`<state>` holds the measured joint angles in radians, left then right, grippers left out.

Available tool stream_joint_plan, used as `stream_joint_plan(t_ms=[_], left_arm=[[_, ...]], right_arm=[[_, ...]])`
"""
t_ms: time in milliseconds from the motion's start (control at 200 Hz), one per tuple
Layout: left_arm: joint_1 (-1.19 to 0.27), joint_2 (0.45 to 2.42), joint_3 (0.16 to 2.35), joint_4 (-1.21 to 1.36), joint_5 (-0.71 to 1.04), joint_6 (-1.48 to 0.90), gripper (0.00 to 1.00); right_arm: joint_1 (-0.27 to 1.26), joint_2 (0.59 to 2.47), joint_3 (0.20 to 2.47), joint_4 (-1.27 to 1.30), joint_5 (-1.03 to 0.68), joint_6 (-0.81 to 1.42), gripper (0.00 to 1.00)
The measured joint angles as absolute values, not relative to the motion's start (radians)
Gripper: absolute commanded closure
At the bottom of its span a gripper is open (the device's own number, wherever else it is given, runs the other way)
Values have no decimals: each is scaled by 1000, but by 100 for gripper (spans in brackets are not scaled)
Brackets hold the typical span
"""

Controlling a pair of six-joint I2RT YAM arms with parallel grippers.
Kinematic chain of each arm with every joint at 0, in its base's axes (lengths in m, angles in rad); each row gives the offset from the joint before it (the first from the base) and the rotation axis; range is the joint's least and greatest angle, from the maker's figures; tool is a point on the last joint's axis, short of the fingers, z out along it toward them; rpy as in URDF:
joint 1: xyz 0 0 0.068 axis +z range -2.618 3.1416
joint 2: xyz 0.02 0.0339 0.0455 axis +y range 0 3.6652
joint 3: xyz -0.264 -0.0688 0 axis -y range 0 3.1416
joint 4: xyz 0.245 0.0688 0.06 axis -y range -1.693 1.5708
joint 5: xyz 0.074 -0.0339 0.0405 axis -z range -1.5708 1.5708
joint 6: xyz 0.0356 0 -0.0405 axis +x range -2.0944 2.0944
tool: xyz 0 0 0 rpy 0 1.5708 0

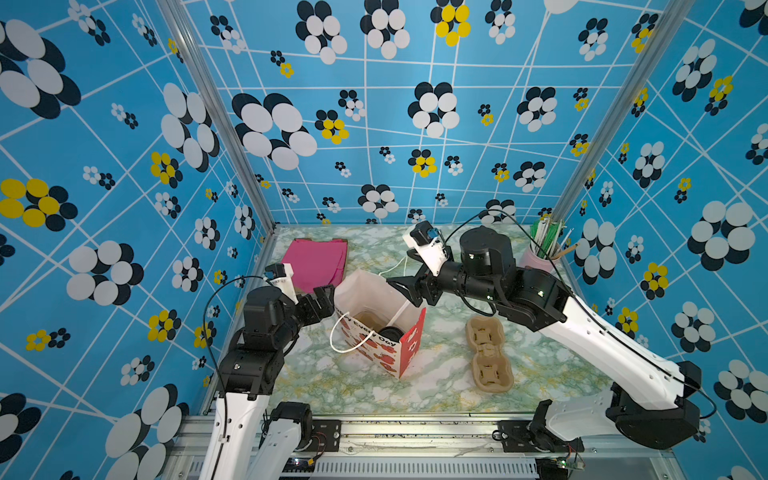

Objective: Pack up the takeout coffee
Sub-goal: 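Move the left gripper to the pink napkin tray while the right hovers over the bag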

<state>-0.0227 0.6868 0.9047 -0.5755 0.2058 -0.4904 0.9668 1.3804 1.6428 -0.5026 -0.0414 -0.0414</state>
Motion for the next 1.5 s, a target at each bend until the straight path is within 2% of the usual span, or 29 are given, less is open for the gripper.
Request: stream_joint_plan(t_ms=[100,245,420,730,1079,1189,1499], left_arm=[[84,725,904,-558,276,-554,1],[230,792,840,-459,388,-684,7],[322,893,694,-318,479,-856,12],[330,1094,642,-108,508,-1056,18],[315,1385,656,56,573,-1216,23],[290,1472,713,59,586,-1232,27],[272,1652,816,96,614,-1248,47]], right_arm=[[967,1373,1601,-477,-23,-41,15],[967,1368,1544,-469,0,-41,13],[967,1333,1493,-459,27,-41,11],[967,1224,1418,-388,72,-41,6],[967,1218,1386,-361,89,-41,4],[967,1218,1384,-361,93,-41,3],[967,1218,1384,-358,96,-41,3]])
